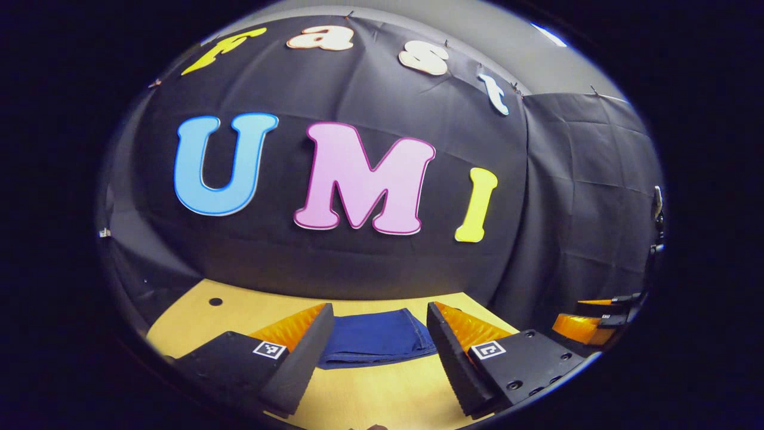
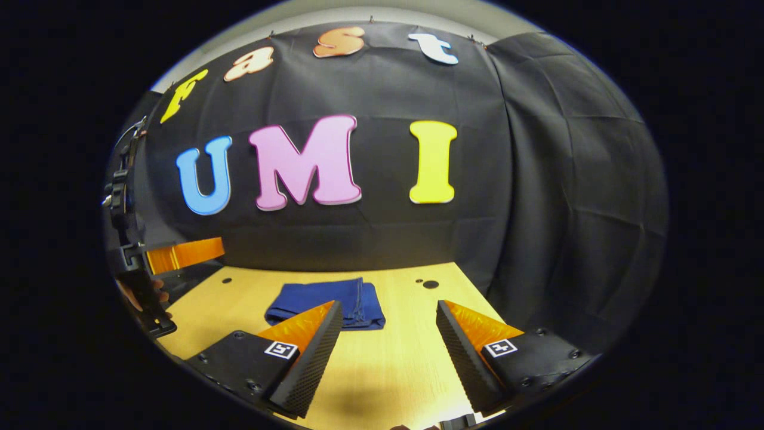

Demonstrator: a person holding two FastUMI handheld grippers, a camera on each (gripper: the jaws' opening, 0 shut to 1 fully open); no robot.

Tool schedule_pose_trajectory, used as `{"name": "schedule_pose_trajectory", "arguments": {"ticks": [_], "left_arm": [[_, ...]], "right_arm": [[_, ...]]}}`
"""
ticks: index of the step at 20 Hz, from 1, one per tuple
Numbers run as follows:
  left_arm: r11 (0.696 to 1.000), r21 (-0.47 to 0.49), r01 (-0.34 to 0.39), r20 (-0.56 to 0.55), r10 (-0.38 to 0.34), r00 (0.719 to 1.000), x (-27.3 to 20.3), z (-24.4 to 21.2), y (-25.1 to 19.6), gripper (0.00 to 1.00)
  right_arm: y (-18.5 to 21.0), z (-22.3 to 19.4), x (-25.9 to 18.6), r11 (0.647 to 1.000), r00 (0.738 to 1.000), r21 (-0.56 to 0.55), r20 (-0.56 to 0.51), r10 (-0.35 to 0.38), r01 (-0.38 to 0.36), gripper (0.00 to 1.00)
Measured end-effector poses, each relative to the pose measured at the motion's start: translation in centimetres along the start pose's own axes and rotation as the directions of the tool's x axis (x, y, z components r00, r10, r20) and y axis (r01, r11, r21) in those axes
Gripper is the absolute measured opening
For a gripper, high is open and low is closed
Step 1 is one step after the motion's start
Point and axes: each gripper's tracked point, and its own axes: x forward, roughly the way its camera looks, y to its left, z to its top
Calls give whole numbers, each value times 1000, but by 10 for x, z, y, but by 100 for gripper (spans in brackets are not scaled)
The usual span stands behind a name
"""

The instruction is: Grasp the waist and the cuffs of the jeans and fold them to make the two legs overlap; first hold the waist and fold one-third of the jeans toward the cuffs, then hold the cuffs and fold the remaining one-third in the same direction to finish folding.

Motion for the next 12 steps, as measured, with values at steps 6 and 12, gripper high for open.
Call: {"name": "schedule_pose_trajectory", "arguments": {"ticks": [6, 12], "left_arm": [[993, 5, -116, 70, 115, 991, -108, 34, 45, 96], [981, 10, -192, 62, 191, 980, -174, 24, 57, 96]], "right_arm": [[16, 71, -73, 999, 988, -51, 153, 0, 8, 96], [10, 79, -127, 998, 970, -60, 242, -9, 25, 96]]}}
